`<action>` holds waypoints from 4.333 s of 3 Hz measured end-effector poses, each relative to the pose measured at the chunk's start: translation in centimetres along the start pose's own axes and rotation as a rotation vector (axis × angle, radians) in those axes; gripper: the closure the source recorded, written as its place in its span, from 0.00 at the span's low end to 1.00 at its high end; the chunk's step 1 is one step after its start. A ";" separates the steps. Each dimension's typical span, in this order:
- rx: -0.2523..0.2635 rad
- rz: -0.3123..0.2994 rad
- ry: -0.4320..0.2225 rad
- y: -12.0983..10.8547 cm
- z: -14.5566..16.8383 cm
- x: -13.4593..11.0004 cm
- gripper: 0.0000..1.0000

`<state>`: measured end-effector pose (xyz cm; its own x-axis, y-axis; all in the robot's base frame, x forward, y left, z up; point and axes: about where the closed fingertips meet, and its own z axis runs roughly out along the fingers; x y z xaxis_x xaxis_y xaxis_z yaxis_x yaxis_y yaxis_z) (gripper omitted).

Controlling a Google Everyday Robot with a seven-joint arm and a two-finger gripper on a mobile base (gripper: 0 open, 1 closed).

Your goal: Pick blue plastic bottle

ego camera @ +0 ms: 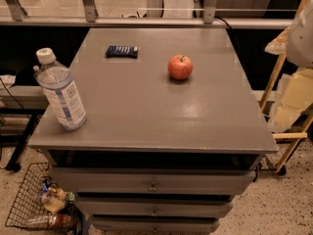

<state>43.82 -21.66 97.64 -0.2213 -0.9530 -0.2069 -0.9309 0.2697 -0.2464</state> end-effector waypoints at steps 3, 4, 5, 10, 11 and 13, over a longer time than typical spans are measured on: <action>-0.062 -0.034 -0.336 -1.3 2.7 -9.4 0.00; -0.189 -0.085 -0.579 -0.6 3.8 -19.0 0.00; -0.216 -0.081 -0.614 0.0 3.3 -19.8 0.00; -0.359 -0.121 -0.819 8.4 10.4 -32.5 0.00; -0.351 -0.127 -0.862 8.3 11.7 -34.6 0.00; -0.371 -0.154 -0.984 8.9 12.5 -39.4 0.00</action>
Offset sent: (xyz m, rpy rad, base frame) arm 0.0442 0.1058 0.0120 0.5081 -0.0778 0.1863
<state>47.87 20.06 91.77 0.0844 -0.3974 -0.9138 -0.9960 -0.0610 -0.0655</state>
